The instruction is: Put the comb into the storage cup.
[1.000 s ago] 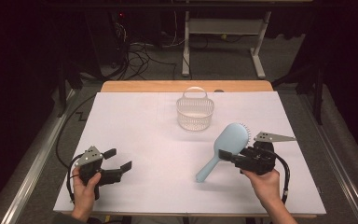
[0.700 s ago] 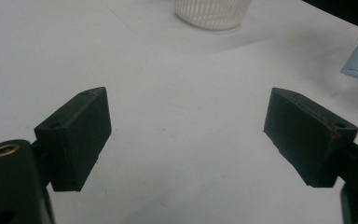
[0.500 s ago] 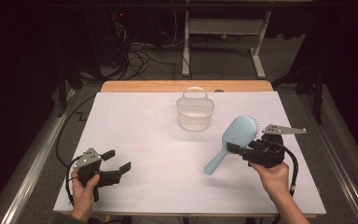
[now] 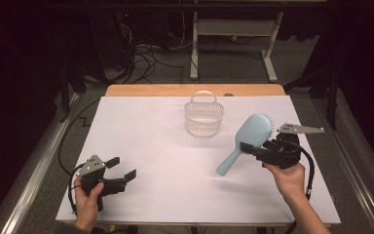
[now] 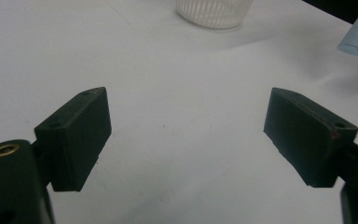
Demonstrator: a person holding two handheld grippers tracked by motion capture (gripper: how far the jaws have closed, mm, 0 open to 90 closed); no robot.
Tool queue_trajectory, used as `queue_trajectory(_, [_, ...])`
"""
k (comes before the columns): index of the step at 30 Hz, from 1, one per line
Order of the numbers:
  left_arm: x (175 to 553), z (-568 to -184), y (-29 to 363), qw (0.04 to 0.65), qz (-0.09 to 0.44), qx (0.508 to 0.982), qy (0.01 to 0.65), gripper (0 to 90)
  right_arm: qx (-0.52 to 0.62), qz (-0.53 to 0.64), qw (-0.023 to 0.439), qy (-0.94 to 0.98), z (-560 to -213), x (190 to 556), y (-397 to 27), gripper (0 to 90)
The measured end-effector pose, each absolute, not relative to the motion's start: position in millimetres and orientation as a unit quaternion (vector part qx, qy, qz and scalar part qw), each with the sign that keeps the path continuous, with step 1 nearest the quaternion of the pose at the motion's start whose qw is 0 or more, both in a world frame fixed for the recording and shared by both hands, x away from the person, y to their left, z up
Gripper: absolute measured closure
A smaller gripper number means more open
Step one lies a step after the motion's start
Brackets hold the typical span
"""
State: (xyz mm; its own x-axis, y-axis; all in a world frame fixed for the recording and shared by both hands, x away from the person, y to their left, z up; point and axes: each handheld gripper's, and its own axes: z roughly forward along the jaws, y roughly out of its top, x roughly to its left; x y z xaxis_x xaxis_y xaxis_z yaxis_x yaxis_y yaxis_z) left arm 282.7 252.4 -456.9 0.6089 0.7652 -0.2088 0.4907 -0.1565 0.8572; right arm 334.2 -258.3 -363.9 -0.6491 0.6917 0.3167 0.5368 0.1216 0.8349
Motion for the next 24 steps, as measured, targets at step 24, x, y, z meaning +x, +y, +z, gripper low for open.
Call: queue_trajectory(24, [282.9, -458.4, 252.1, 0.497, 0.138, 0.747, 0.420, 15.8, 0.419, 0.508, 0.105, 0.745, -342.3, 359.4, -254.1, 54.7])
